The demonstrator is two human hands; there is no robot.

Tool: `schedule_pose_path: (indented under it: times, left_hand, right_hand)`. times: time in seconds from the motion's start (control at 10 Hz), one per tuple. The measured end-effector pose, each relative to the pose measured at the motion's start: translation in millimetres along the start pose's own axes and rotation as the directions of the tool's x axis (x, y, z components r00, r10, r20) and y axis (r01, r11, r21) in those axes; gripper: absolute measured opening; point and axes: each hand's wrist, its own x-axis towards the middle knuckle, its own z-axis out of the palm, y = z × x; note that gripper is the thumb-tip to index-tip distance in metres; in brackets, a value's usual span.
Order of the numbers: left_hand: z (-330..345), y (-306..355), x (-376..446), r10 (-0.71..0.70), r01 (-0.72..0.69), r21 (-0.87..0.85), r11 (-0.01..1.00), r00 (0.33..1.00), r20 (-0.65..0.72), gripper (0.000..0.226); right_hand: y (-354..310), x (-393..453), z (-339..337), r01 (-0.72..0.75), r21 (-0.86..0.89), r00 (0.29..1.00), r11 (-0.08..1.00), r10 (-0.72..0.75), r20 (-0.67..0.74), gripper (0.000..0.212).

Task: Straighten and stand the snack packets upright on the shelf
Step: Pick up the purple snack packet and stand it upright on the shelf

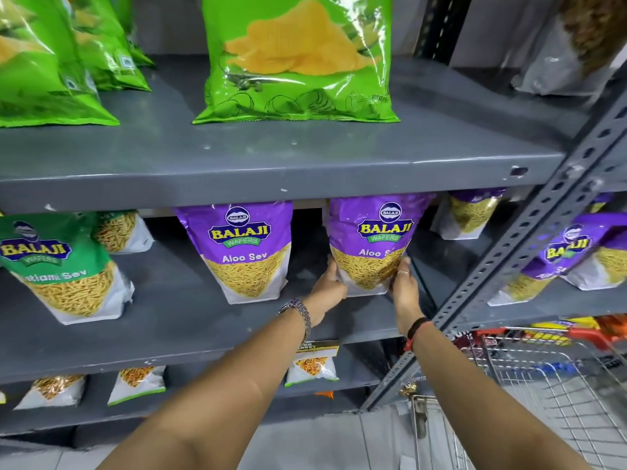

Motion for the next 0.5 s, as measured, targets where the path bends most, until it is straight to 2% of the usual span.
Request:
schedule_pose_path:
  times: [0.2, 0.3, 0.4, 0.5]
  left_hand:
    - [9.7, -2.9, 14.4, -0.021, 0.021, 0.009, 1.0, 1.0, -0.007, 0.084]
    - [12.5, -5.7, 14.8, -0.028, 0.03, 0.028, 0.999, 0.996, -0.079, 0.073]
    - [13.8, -11.6, -2.2, 0.16, -0.168, -0.002, 0.986, 0.943, -0.292, 0.06]
    - [2.5, -25.0, -43.8, 0.475, -0.442, 0.186, 0.877, 0.745, -0.468, 0.053]
  right_hand:
    - [3.2, 13.6, -5.4, -0.044, -0.002, 0.999, 0.999, 0.043, -0.032, 0.062]
    - [4.6, 11.1, -6.6, -0.027, -0.013, 1.0, 1.0, 0.027, 0.003, 0.058]
    - [6.6, 1.6, -10.8, 0.079, -0.083, 0.994, 0.993, -0.085, -0.069, 0.049]
    - [4.6, -29.8, -20.8, 0.367, -0.121, 0.906, 0.922, -0.384, -0.176, 0.033]
